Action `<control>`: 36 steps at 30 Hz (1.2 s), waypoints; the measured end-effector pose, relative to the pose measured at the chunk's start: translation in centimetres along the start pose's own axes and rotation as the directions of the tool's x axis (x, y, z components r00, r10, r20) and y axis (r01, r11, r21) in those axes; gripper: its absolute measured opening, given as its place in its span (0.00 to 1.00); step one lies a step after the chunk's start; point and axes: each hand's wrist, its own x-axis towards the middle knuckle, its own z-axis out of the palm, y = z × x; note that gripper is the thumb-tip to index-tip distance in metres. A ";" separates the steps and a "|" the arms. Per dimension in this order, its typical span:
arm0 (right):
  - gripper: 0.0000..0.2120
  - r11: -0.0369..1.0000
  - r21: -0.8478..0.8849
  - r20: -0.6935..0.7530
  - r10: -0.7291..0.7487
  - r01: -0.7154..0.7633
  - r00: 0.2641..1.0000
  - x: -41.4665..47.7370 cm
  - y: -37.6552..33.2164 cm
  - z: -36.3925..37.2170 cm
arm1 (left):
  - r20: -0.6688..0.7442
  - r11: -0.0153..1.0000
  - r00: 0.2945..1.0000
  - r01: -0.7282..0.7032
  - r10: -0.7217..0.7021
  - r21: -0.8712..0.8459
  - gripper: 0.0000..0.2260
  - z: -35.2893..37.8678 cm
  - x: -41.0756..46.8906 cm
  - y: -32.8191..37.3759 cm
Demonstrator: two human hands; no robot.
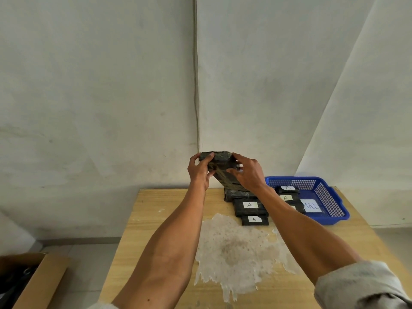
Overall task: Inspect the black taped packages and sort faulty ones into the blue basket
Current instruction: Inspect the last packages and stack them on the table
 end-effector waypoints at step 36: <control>0.28 0.986 -0.160 0.122 -0.035 0.054 0.992 -0.2 0.7 -1.9 | 0.070 0.998 0.997 -0.035 0.031 0.058 0.26 0.8 -1.5 -0.4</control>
